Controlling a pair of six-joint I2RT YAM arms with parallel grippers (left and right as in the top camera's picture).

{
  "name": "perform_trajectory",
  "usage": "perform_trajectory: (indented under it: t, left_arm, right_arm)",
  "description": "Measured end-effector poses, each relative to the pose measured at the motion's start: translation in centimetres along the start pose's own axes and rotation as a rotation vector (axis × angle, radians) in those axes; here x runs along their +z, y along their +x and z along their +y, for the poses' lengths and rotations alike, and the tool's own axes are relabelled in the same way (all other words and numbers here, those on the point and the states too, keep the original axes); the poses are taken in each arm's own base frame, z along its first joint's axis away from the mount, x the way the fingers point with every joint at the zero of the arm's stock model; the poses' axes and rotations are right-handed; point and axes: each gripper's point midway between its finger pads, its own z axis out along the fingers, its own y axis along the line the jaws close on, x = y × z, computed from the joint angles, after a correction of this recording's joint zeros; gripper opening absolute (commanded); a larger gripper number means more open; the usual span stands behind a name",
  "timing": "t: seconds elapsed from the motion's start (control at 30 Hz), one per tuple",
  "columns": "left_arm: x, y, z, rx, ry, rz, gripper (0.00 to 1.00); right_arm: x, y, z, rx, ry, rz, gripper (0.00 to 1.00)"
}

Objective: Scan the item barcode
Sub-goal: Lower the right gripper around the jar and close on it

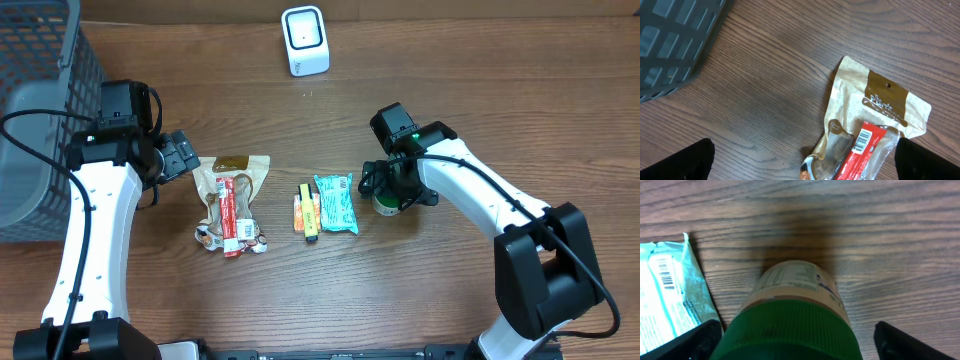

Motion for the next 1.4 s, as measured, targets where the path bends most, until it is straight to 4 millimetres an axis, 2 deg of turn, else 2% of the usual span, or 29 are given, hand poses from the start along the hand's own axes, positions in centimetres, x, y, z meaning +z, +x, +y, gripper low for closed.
perform_trajectory:
  t: [0.67, 1.4]
  left_arm:
    - [0.00, 0.01, 0.00, 0.000, 0.000, 0.000, 1.00]
    - [0.00, 0.00, 0.00, 0.000, 0.000, 0.000, 1.00]
  right_arm:
    - [0.01, 0.21, -0.20, 0.021, 0.008, 0.009, 0.87]
    - [0.00, -0.05, 0.06, 0.052, -0.004, -0.001, 0.86]
